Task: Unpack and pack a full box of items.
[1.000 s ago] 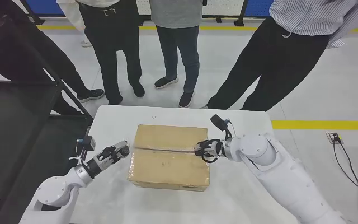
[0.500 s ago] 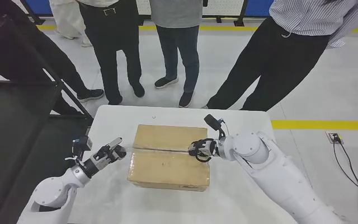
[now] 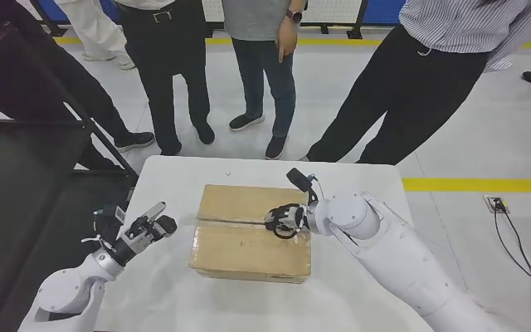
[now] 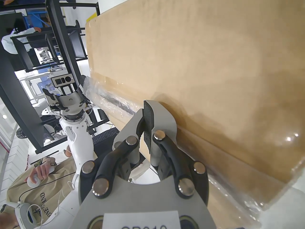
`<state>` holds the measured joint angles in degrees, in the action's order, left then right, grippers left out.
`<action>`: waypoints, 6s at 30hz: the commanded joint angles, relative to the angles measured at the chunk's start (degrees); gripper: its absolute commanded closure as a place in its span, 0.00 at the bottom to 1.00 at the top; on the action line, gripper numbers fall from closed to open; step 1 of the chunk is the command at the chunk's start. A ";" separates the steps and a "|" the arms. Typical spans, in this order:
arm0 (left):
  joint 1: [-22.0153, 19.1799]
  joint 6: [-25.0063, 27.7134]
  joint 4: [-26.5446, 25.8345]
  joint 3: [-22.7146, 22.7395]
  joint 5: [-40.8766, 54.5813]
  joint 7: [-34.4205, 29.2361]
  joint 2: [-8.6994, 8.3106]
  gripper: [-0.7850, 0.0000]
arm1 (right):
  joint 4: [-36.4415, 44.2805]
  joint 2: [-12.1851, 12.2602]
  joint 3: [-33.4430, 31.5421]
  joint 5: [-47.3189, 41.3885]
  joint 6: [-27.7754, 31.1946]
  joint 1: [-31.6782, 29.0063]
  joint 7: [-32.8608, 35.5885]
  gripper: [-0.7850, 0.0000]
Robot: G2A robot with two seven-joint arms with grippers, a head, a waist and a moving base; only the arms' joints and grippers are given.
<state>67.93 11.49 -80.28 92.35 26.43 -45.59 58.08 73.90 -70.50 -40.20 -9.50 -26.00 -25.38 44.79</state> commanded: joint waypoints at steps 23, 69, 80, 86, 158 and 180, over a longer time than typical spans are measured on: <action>3.83 -0.72 -7.41 2.65 5.90 4.71 0.24 0.00 | -3.58 -4.28 3.40 -4.84 2.06 1.08 -4.97 1.00; 7.54 2.69 -6.71 3.90 7.40 5.43 0.90 0.00 | -30.26 -27.99 17.62 -2.46 10.07 13.14 -12.37 1.00; 7.19 3.15 -8.77 4.82 7.32 5.77 0.94 0.00 | -28.25 -26.88 12.48 0.16 14.28 11.65 -13.02 1.00; 6.25 1.76 -10.37 4.13 6.01 5.46 0.93 0.00 | -16.09 -21.56 5.61 6.32 11.89 5.94 -11.63 1.00; -5.05 -2.34 7.20 -10.81 -3.04 9.84 3.64 1.00 | 21.42 -5.35 -31.99 22.91 -10.89 -27.68 -3.22 1.00; -5.05 -2.77 6.64 -11.26 -3.99 10.04 3.98 1.00 | 20.42 -4.42 -34.76 19.52 -13.82 -30.79 -6.07 1.00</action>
<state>62.87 8.72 -73.62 81.09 22.47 -35.53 62.05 94.22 -74.95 -74.85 10.24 -40.08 -55.97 38.92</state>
